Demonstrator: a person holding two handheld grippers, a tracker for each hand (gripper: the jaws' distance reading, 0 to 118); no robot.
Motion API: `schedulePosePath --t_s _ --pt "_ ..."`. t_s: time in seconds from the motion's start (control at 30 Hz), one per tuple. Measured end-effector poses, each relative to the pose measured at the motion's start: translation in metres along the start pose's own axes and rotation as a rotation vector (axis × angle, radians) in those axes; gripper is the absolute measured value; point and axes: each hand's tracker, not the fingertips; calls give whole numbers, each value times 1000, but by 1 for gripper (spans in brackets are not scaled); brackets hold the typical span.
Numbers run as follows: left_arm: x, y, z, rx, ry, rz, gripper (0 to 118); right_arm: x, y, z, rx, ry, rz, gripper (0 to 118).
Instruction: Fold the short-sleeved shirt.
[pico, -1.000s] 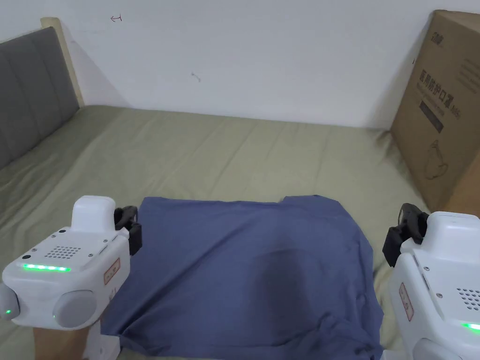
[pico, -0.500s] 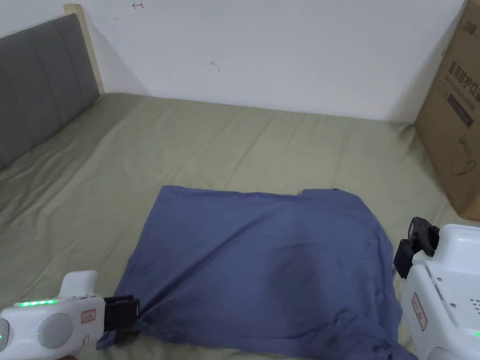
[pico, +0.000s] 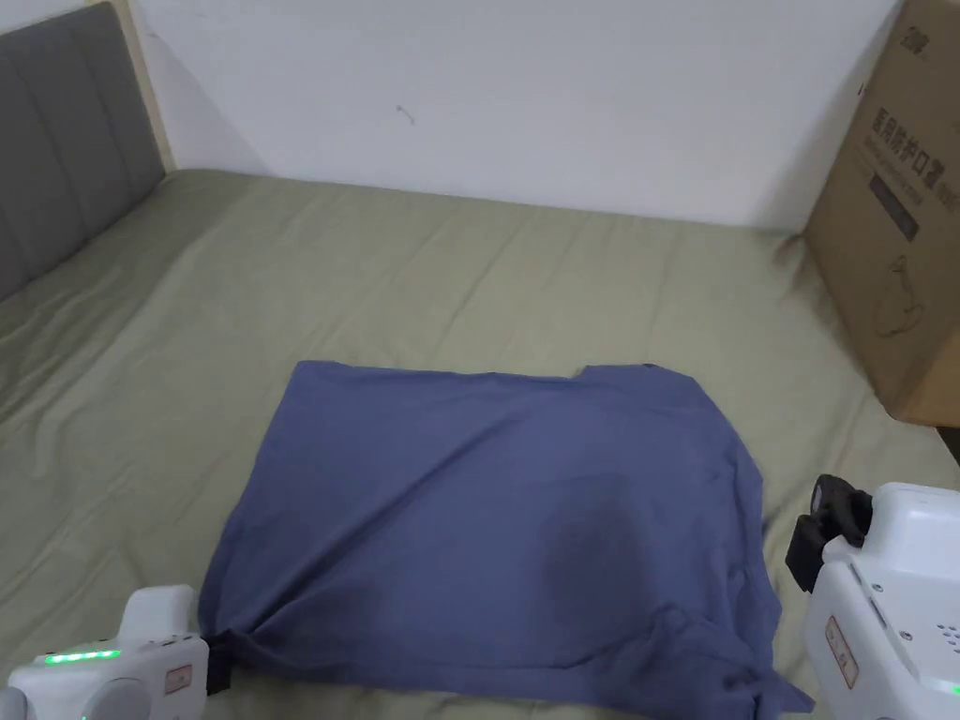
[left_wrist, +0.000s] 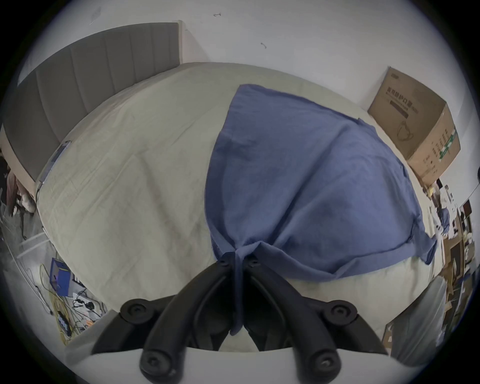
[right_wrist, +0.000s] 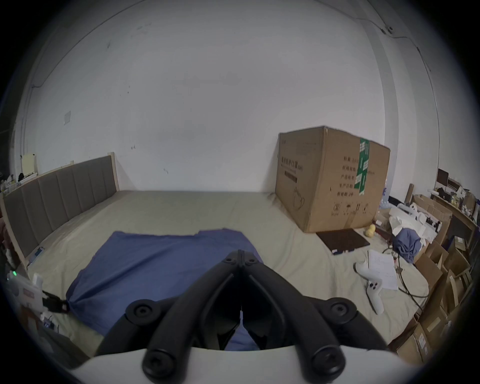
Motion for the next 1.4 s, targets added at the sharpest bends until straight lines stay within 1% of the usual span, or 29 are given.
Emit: schedulePosePath --t_s 0.03,0.07,0.1,0.13,0.17,0.2,0.23,0.33,0.37,0.4,0.47,0.5,0.53,0.57,0.63,0.67,0.7,0.73,0.77,0.8,0.93,1.07,1.27,1.4 --pt "0 2 3 3 -2 -2 4 3 -6 -3 -43 11 -2 7" --pt "-2 3 6 16 5 -2 4 7 -16 -8 -91 14 -4 22" --pt "-2 5 10 27 2 -3 4 10 -28 -12 -149 13 -2 49" --pt "-2 6 13 35 1 -5 4 13 -40 -18 -213 18 2 69" --pt "-1 8 15 41 -2 -4 4 16 -55 -25 -288 21 -6 86" --pt "-3 10 17 46 -7 -4 4 19 -72 -31 -373 28 -15 93" --pt "-2 11 18 50 -9 -6 4 21 -88 -35 -426 30 -27 93" --pt "0 14 21 59 -7 -20 4 25 -130 -48 -559 18 -46 93" --pt "1 14 21 61 -8 -21 4 25 -142 -51 -603 26 -41 93" --pt "1 14 22 61 -9 -23 4 25 -150 -54 -630 28 -52 93" --pt "1 14 23 63 -12 -24 4 24 -162 -58 -635 22 -48 92" --pt "1 14 23 61 -10 -22 4 23 -166 -58 -639 25 -56 90" --pt "1 14 23 59 -12 -20 4 24 -167 -58 -642 34 -67 86" --pt "0 14 23 59 -12 -17 4 24 -167 -58 -636 39 -83 78" --pt "0 14 23 56 -14 -10 4 23 -165 -57 -622 62 -102 46" --pt "0 14 23 56 -12 -7 4 23 -164 -56 -615 73 -104 22" --pt "-1 14 24 58 -13 -1 4 21 -162 -55 -601 53 -83 1" --pt "-2 15 24 57 -18 6 4 21 -159 -56 -589 57 -74 1" --pt "-2 15 25 61 -19 14 4 22 -155 -54 -592 83 -85 1" --pt "-3 17 27 67 -22 21 4 23 -151 -53 -585 86 -103 1" --pt "-1 29 29 86 -33 40 4 29 -125 -48 -509 88 -121 1" --pt "3 57 28 114 -39 46 4 27 -88 -54 -421 87 -110 1" --pt "20 111 9 139 -31 18 4 21 -52 -102 -382 84 -83 1" --pt "31 145 -22 113 -10 -27 4 17 -45 -148 -406 71 -65 1"
